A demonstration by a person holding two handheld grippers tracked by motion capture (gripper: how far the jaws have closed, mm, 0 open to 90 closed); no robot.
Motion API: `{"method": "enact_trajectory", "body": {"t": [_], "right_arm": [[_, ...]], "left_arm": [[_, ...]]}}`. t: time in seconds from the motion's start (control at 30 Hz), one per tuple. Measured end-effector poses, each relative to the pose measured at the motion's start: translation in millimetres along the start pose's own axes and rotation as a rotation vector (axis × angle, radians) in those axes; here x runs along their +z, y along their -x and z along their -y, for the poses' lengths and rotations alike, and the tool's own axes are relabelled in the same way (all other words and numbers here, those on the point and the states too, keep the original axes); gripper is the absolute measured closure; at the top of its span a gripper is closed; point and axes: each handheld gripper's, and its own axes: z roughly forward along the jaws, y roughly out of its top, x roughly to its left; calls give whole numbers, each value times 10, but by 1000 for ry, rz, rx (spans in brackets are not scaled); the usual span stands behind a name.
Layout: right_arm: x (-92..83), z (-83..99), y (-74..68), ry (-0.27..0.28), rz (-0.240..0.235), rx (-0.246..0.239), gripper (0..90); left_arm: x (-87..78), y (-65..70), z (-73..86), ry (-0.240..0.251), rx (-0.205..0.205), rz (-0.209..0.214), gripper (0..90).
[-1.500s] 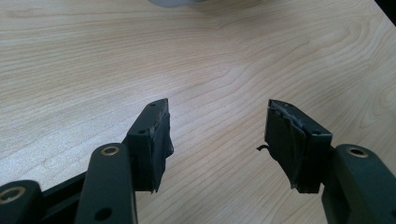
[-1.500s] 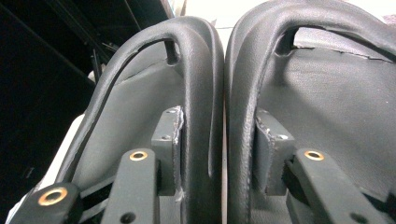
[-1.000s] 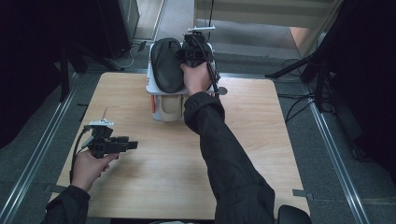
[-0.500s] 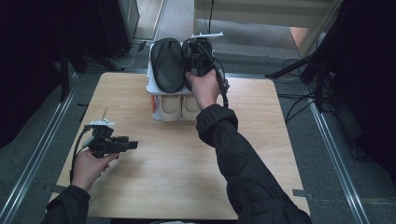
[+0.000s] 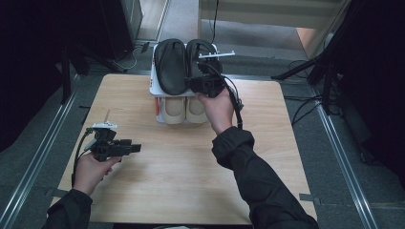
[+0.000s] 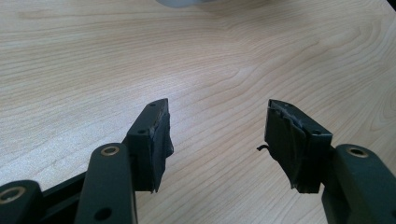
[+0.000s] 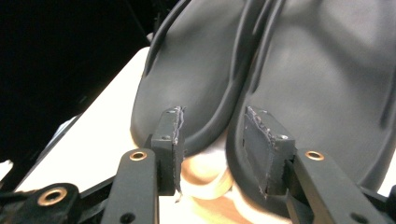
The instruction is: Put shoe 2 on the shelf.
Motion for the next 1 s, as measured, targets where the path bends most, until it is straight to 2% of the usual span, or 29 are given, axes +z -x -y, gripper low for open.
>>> {"method": "enact_trajectory", "body": {"t": [0.23,0.5,0.63,0.77,0.9,0.93,0.97,1.0], "right_arm": [[-47,219,-30,-15,-50,-9,584],[-153,507,56,-25,-98,-17,581],[-192,680,95,-24,-128,-43,580],[-182,872,128,-27,-160,-56,577],[-144,1058,183,-23,-178,-96,565],[-144,1058,183,-23,-178,-96,565],[-111,1162,221,-36,-199,-85,562],[-103,1195,233,-39,-201,-86,562]], "left_arm": [[1,-2,0,1,-2,-2,411],[3,6,2,3,0,-2,411],[3,10,1,3,4,0,411],[6,17,-1,3,8,0,411],[7,30,-1,10,9,1,411],[7,30,-1,10,9,1,410],[7,34,-3,10,16,2,410],[11,36,-3,11,18,0,410]]}}
